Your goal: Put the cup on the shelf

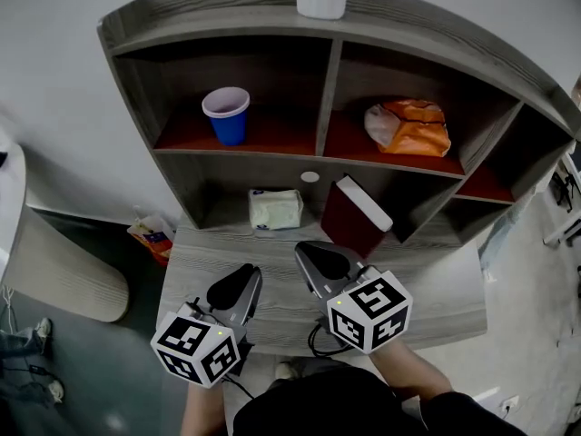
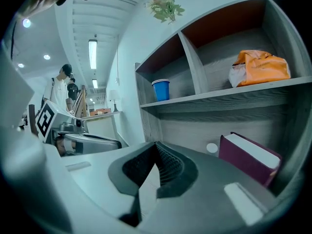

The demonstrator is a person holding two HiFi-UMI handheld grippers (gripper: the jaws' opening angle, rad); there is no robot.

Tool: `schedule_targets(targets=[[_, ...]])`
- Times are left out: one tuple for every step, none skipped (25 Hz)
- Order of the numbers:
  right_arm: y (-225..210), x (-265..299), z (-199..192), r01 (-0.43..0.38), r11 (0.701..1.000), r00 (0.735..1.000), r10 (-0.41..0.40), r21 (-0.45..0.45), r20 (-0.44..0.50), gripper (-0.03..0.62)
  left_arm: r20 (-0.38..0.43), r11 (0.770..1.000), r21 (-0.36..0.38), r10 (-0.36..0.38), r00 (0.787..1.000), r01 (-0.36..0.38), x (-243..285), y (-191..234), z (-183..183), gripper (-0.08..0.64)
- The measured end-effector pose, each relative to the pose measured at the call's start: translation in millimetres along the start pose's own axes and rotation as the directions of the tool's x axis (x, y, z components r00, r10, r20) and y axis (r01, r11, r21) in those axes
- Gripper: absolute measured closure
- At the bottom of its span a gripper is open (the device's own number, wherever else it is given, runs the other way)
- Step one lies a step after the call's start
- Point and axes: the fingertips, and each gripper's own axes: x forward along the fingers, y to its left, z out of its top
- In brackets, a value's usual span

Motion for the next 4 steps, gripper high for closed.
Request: schedule_targets(targets=[[0.4, 0.4, -0.3, 0.000, 1.000, 1.000, 0.000, 0.000, -0.002, 0.595, 0.000, 1.000, -0.001, 0.001, 1.000, -0.001, -0.8, 0.7, 0.0, 0.523], [0.9, 1.0, -0.5, -0.001, 1.000, 1.000, 0.001, 0.000, -0.004, 0.595, 0.000, 1.000, -0.002, 0.003, 1.000, -0.003, -1.7, 1.6, -0.1, 0.523], [1.6, 1.7, -0.7, -0.002, 1.000, 1.000, 0.002, -0.001, -0.005, 0.595, 0.000, 1.000, -0.003, 0.004, 1.000, -0.004, -2.7, 2.5, -0.2, 0.523], [2.3, 2.4, -0.9, -0.003, 1.000, 1.000, 0.003, -0.001, -0.007, 0.595, 0.000, 1.000, -0.004, 0.006, 1.000, -0.006, -3.8, 3.4, -0.3, 0.523]])
